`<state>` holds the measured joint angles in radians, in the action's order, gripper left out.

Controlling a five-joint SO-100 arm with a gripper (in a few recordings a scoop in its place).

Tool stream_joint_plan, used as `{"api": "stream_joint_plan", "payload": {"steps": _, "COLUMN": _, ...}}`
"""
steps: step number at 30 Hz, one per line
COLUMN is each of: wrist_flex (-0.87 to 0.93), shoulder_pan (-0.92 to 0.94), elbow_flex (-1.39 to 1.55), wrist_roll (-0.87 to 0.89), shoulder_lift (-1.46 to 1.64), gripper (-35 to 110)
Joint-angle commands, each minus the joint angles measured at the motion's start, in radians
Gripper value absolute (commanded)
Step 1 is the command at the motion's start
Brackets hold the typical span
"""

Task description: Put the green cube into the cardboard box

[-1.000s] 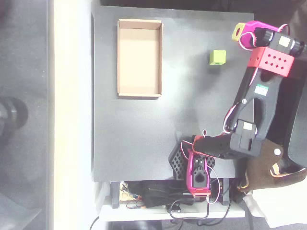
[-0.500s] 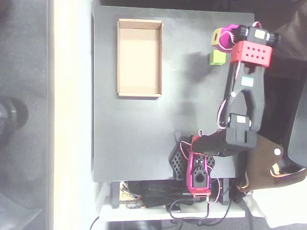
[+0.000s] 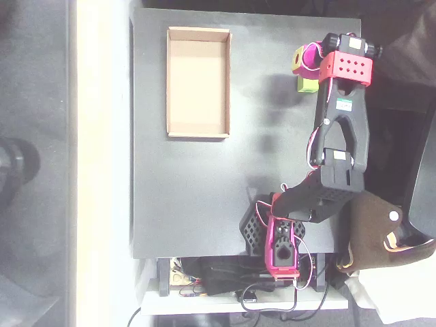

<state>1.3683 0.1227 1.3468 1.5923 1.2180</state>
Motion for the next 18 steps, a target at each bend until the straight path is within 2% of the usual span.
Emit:
{"api": "stream_joint_plan", "payload": {"steps": 1, "wrist_flex": -0.005, "shoulder_pan": 0.014, "elbow_flex": 0.005, "wrist_roll": 0.106, "shoulder_lift": -0.002, "gripper": 37}}
{"api": "stream_joint_plan", "payload": {"steps": 18, "wrist_flex": -0.006, "shoulder_pan": 0.018, "elbow_flex": -0.012, "wrist_roll": 0.106, "shoulder_lift": -0.084, "gripper": 37}}
